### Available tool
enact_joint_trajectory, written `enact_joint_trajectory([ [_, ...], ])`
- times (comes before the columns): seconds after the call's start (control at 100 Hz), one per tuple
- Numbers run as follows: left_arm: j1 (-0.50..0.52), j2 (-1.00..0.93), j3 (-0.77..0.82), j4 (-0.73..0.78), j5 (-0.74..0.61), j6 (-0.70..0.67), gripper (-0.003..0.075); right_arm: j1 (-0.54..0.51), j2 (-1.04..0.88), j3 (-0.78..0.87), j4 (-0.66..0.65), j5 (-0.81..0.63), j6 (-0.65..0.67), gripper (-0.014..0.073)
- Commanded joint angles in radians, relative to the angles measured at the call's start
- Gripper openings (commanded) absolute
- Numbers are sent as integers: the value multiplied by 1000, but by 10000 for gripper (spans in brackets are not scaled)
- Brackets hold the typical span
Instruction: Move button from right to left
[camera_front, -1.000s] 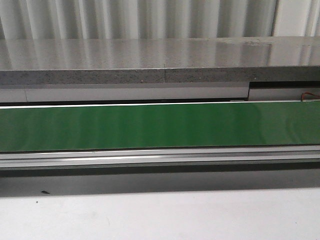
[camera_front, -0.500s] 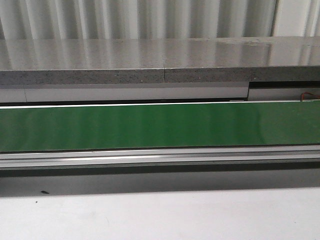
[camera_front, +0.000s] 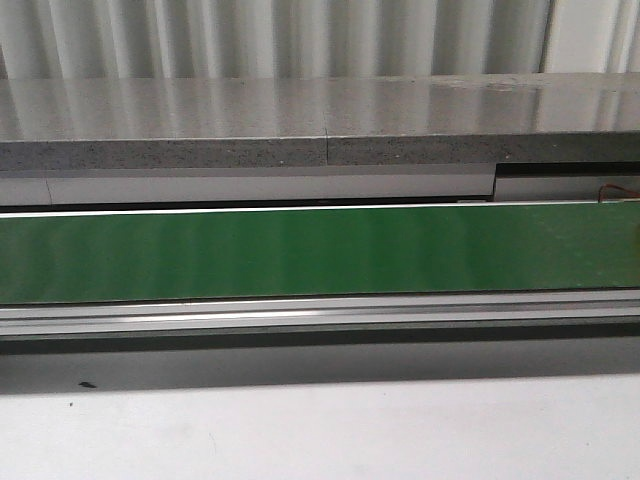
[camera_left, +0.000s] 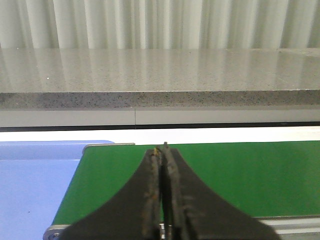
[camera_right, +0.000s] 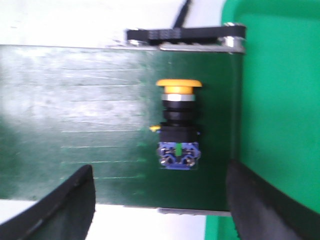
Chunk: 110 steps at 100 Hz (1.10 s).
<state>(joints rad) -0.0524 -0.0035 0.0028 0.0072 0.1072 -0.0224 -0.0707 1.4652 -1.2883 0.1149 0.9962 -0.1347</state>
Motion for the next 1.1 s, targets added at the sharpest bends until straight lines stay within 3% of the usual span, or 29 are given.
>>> enact_joint_trajectory([
  [0.0, 0, -32, 39, -7, -72, -7, -20, 31, -93, 21, 7, -56, -8, 490],
  [0.14, 0, -32, 39, -7, -72, -7, -20, 72, -195, 127, -5, -123, -8, 311],
  [0.29, 0, -32, 39, -7, -72, -7, -20, 80, -308, 245, -9, -188, -8, 59],
  [0.4, 0, -32, 39, -7, -72, -7, -20, 80, -375, 310, -9, -206, -8, -36],
  [1.09, 0, -32, 39, -7, -72, -7, -20, 80, -971, 746, -9, -465, -8, -48],
])
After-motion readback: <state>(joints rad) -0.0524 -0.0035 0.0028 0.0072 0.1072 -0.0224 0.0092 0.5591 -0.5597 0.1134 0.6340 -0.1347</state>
